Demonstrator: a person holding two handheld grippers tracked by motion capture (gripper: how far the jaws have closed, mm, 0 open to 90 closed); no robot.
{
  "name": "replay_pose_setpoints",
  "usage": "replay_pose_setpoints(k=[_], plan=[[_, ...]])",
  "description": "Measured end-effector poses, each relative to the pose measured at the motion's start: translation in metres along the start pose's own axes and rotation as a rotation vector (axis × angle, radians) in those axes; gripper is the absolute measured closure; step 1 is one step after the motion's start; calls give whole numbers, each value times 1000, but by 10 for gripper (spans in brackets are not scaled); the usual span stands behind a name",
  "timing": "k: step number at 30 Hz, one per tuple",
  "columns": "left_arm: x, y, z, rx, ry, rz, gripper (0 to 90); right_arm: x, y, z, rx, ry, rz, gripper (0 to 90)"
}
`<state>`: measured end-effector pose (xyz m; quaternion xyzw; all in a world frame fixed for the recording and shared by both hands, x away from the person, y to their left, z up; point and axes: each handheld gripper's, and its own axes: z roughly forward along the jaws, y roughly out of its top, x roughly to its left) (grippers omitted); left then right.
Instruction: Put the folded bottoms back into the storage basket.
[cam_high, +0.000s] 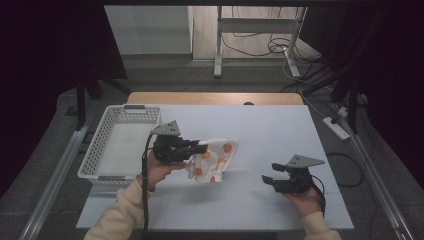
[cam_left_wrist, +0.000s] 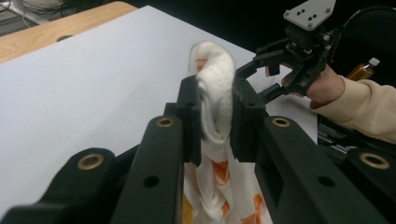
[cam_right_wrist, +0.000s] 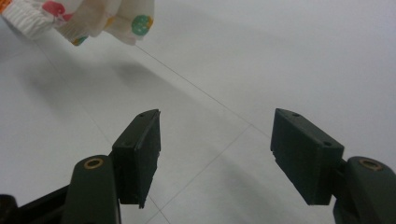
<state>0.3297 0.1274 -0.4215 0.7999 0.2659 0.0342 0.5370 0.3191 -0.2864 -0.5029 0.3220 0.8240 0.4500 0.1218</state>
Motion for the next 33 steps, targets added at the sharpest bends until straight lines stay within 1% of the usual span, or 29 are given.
replay_pose_setpoints(k=[18,21,33], plan=[[2,4,-23,-44,29,4,767,-1,0,1,8,-2,-6,331],[2,5,-28,-50,34,6,767,-1,-1,2,2,0,2,326],[6,5,-41,-71,59,-1,767,-1,-1,2,10,-3,1,317]])
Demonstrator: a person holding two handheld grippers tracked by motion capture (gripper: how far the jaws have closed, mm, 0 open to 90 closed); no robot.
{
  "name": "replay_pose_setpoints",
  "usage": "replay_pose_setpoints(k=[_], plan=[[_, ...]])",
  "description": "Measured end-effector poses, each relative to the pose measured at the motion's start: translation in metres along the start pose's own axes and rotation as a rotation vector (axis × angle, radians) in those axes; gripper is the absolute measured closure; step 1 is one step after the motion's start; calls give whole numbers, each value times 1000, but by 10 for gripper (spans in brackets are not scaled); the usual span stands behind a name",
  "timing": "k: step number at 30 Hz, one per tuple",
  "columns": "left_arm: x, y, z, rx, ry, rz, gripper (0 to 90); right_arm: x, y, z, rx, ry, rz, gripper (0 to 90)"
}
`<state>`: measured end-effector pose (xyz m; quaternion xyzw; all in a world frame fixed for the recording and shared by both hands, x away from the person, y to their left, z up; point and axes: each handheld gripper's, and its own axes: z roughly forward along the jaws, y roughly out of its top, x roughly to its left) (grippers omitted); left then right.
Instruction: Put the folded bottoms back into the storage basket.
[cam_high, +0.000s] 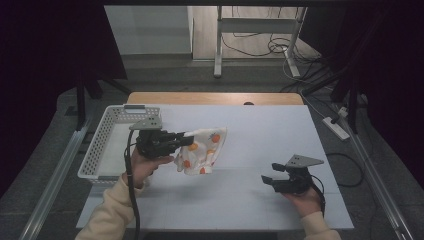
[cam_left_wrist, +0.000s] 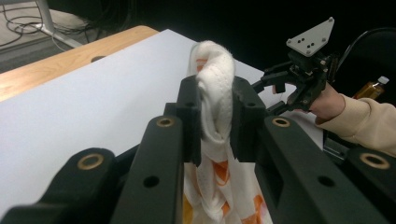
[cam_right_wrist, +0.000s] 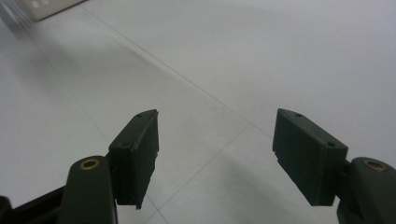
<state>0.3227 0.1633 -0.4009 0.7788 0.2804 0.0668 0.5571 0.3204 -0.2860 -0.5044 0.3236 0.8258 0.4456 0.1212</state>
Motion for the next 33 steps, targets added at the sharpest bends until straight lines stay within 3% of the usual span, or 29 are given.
replay_pose_setpoints(k=[33], plan=[[19,-4,-48,-58,59,-34,766,-1,0,1,5,-3,-2,313]])
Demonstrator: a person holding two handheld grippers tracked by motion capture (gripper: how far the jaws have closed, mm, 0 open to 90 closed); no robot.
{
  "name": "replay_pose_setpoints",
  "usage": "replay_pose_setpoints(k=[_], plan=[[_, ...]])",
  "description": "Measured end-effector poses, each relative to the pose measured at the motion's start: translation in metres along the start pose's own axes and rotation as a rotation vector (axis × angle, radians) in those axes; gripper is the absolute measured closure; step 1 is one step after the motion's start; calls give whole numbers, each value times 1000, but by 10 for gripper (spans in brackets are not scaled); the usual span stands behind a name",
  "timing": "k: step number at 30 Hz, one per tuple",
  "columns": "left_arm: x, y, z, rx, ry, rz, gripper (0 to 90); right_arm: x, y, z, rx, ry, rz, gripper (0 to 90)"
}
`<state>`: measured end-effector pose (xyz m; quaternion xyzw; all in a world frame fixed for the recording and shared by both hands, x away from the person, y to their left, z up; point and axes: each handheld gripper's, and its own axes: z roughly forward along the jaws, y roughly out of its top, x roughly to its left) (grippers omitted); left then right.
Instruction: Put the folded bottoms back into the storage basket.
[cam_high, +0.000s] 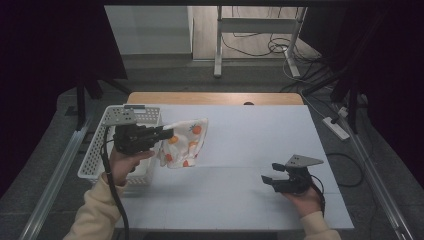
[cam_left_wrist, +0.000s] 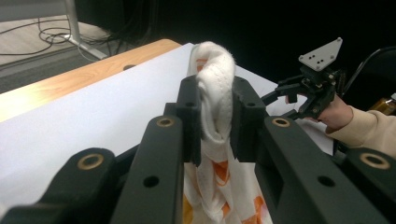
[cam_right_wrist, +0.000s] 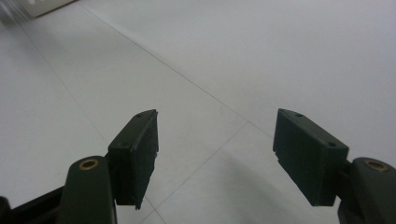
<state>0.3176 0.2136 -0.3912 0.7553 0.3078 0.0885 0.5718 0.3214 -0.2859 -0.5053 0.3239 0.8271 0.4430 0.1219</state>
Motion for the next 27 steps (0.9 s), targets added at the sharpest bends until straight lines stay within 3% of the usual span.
replay_pose_setpoints(k=[27], plan=[[6,-3,-33,-34,39,0,766,0,0,0,7,-8,-6,313]])
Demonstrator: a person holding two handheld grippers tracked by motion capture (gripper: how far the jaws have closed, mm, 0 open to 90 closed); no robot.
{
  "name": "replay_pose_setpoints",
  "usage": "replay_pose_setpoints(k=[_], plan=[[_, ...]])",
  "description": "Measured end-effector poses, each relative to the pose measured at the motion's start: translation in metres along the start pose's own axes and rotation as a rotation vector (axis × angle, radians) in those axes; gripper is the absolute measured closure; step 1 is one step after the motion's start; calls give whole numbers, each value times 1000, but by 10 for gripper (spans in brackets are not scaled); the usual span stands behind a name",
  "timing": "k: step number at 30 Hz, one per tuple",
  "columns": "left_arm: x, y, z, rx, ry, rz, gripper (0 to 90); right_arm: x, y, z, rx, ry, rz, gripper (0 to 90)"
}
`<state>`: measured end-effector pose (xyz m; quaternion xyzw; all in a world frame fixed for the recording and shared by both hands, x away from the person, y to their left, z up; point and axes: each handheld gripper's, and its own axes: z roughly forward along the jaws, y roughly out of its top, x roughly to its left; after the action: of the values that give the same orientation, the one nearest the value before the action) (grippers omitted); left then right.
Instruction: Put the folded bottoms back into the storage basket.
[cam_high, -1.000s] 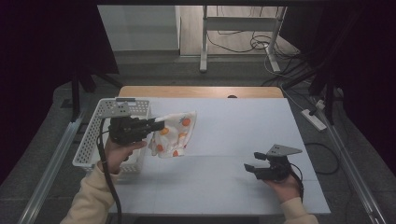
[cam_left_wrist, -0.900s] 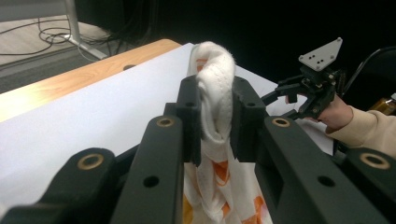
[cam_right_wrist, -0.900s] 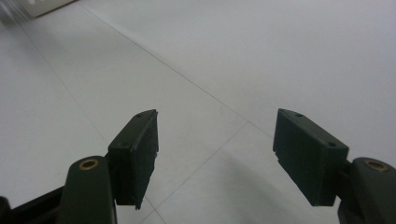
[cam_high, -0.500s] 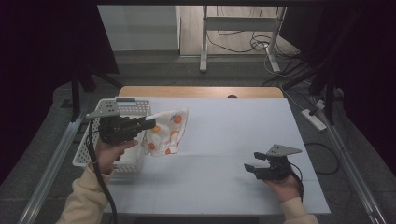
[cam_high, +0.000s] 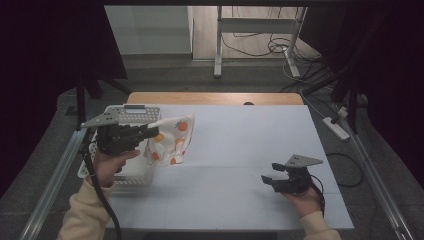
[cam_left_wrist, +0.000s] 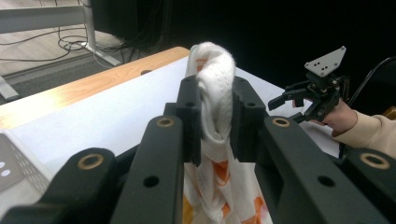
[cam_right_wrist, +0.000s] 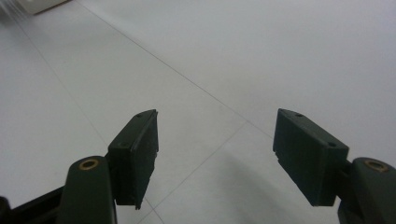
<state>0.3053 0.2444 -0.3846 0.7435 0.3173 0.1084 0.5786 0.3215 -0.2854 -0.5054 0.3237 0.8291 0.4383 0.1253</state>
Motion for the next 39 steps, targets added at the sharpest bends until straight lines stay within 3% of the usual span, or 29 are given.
replay_pose_setpoints(k=[20,30,39], plan=[[8,-1,-21,-22,31,-12,767,0,0,0,-1,-1,-1,313],[14,4,-40,-38,71,-19,767,-1,0,0,-7,-2,-1,313],[19,4,-54,-53,79,-32,767,-2,0,1,-6,-4,1,313]])
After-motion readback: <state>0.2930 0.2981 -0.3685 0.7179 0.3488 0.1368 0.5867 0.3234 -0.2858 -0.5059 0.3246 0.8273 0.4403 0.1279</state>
